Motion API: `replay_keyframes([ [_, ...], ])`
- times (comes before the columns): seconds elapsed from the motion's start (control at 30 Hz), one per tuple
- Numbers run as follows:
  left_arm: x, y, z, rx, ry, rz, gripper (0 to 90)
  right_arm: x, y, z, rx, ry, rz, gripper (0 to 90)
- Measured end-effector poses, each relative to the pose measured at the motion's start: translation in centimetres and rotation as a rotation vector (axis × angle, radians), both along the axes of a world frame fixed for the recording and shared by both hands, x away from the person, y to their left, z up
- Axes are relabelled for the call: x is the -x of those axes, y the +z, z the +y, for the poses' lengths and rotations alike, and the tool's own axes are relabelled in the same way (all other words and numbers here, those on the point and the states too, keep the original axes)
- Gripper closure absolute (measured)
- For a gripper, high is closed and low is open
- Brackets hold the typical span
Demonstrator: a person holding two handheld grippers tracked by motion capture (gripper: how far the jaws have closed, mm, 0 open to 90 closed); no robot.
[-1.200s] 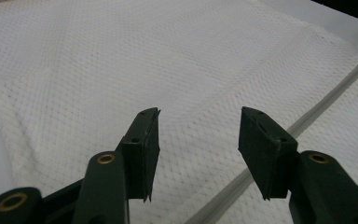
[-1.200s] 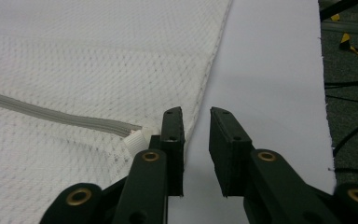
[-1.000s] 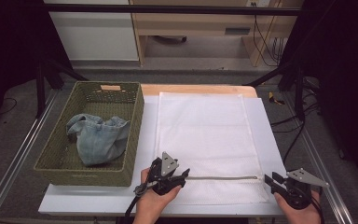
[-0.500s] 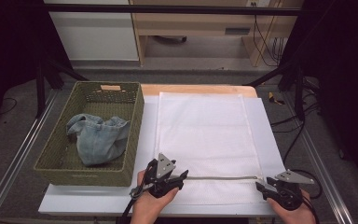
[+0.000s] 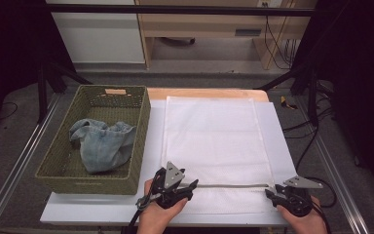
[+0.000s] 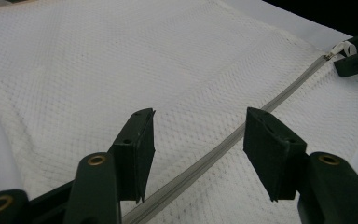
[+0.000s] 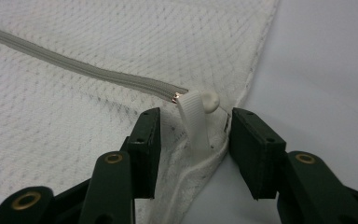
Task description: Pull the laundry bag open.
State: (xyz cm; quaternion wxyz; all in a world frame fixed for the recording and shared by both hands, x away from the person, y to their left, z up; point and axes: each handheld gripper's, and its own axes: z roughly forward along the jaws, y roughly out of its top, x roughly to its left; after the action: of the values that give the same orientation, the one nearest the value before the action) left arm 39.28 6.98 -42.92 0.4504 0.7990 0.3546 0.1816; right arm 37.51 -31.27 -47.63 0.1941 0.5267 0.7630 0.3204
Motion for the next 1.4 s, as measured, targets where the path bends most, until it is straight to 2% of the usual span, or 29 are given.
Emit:
replay_keyframes([
  [0.2, 0.0, 0.1, 0.2, 0.006, 0.002, 0.002, 43.2, -0.3, 0.0, -0.2, -0.006, 0.002, -0.002, 54.7],
  [0.3, 0.0, 0.2, 0.2, 0.009, 0.003, 0.0, 43.2, -0.2, 0.0, -0.2, 0.006, 0.002, 0.001, 56.2],
  [0.43, 0.0, 0.5, 0.4, 0.019, 0.01, -0.004, 43.2, 0.0, 0.0, 0.2, 0.031, -0.005, -0.013, 63.3],
  [0.63, 0.0, 0.8, 0.5, 0.018, 0.011, -0.011, 43.2, 0.3, -0.1, 0.7, 0.068, 0.003, -0.038, 69.2],
  [0.8, 0.1, 0.8, 0.3, 0.023, 0.01, -0.01, 43.2, 0.3, -0.2, 0.7, 0.07, 0.014, -0.045, 73.1],
  [0.9, 0.2, 0.8, 0.3, 0.018, 0.006, -0.008, 43.2, 0.4, -0.1, 0.9, 0.086, 0.031, -0.048, 80.4],
  [0.97, 0.2, 0.8, 0.2, 0.019, 0.005, -0.008, 43.2, 0.4, -0.1, 1.0, 0.092, 0.037, -0.05, 82.2],
  [1.1, 0.3, 0.9, 0.2, 0.017, -0.001, -0.01, 43.2, 0.5, 0.0, 1.0, 0.077, 0.032, -0.049, 85.8],
  [1.17, 0.3, 0.9, 0.1, 0.019, -0.001, -0.012, 43.2, 0.5, 0.2, 1.0, 0.075, 0.035, -0.066, 86.1],
  [1.2, 0.4, 1.0, 0.1, 0.019, -0.003, -0.014, 43.2, 0.7, 0.8, 0.9, 0.068, 0.036, -0.102, 86.4],
  [1.23, 0.4, 1.0, 0.1, 0.019, -0.003, -0.014, 43.1, 0.7, 0.8, 0.9, 0.068, 0.036, -0.102, 86.4],
  [1.27, 0.4, 1.0, 0.0, 0.019, -0.004, -0.016, 43.1, 0.9, 1.4, 1.1, 0.07, 0.032, -0.125, 86.5],
  [1.4, 0.4, 0.9, 0.0, 0.017, -0.005, -0.012, 43.1, 0.9, 1.9, 1.2, 0.075, 0.045, -0.147, 86.6],
])
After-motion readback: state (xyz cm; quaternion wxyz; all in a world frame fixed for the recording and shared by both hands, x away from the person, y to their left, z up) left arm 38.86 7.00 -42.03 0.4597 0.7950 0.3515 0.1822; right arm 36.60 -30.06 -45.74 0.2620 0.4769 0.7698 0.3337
